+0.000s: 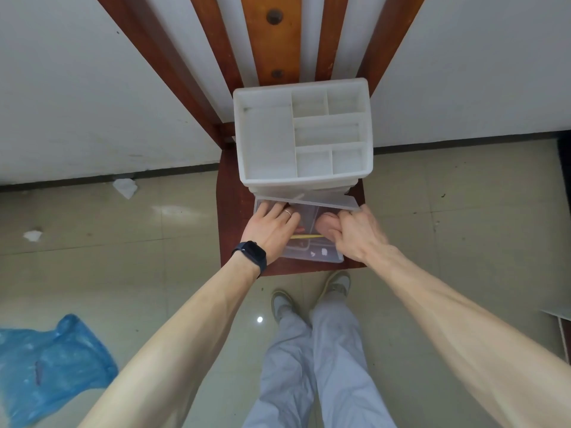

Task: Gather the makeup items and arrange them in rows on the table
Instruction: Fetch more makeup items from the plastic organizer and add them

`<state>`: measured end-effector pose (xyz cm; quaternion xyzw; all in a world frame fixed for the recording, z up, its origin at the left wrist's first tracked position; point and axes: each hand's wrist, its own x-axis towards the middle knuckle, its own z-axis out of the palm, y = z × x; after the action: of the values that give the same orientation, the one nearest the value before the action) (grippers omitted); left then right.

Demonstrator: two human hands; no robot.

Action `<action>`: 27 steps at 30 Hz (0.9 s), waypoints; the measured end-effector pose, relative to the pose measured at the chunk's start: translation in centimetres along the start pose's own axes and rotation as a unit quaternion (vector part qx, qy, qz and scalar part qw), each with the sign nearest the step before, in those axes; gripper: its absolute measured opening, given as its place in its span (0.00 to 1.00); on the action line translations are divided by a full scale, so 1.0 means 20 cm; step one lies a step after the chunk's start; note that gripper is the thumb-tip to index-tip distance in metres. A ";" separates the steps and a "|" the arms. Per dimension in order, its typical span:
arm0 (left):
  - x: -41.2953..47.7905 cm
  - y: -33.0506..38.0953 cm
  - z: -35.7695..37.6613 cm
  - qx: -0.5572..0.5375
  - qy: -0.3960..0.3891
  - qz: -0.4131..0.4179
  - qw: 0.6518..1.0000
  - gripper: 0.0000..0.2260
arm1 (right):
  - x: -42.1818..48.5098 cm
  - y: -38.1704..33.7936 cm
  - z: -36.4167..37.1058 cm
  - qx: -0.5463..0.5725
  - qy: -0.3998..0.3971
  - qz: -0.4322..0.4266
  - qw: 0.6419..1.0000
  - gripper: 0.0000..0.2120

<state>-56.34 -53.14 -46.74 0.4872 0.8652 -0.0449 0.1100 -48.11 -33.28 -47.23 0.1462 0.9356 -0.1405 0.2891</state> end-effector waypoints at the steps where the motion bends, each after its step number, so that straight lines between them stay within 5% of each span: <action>1: 0.00 0.00 0.01 -0.007 -0.017 0.001 1.000 0.08 | 0.01 0.01 0.00 -0.008 -0.014 -0.009 1.000 0.16; 7: -0.04 0.06 0.19 -0.040 -0.136 -0.015 0.990 0.12 | 0.07 0.05 0.07 -0.048 -0.101 -0.022 0.993 0.11; 16: -0.11 0.11 0.26 -0.206 -0.104 -0.165 0.959 0.07 | 0.12 0.05 0.13 -0.082 -0.061 -0.039 0.994 0.13; 22: -0.16 0.08 0.07 -0.431 -0.106 -0.354 0.823 0.12 | -0.09 0.03 0.07 0.068 -0.014 0.011 0.998 0.12; 27: -0.28 0.11 -0.24 -0.538 -0.043 -0.424 0.727 0.13 | -0.38 -0.07 -0.16 0.284 0.008 0.056 0.957 0.14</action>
<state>-52.40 -55.86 -40.64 -0.0737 0.8554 0.3649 0.3600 -44.24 -34.95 -40.06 0.2753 0.8495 -0.3833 0.2358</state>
